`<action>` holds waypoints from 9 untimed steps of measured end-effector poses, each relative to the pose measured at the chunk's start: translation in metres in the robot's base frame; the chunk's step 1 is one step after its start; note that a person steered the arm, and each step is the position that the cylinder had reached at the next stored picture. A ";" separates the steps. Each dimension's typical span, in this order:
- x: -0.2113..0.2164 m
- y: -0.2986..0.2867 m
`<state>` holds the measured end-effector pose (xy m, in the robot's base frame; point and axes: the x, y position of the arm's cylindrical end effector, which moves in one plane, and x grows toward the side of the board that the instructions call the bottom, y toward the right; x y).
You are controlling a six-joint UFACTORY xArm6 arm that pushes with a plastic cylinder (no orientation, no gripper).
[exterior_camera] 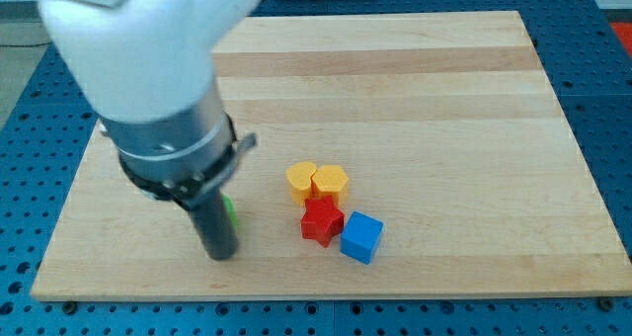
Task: Push the green circle into the group of blocks at the center left side of the board
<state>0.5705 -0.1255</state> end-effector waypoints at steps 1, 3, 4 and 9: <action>-0.033 -0.017; -0.053 -0.007; -0.070 -0.004; -0.108 -0.008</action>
<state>0.4626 -0.1331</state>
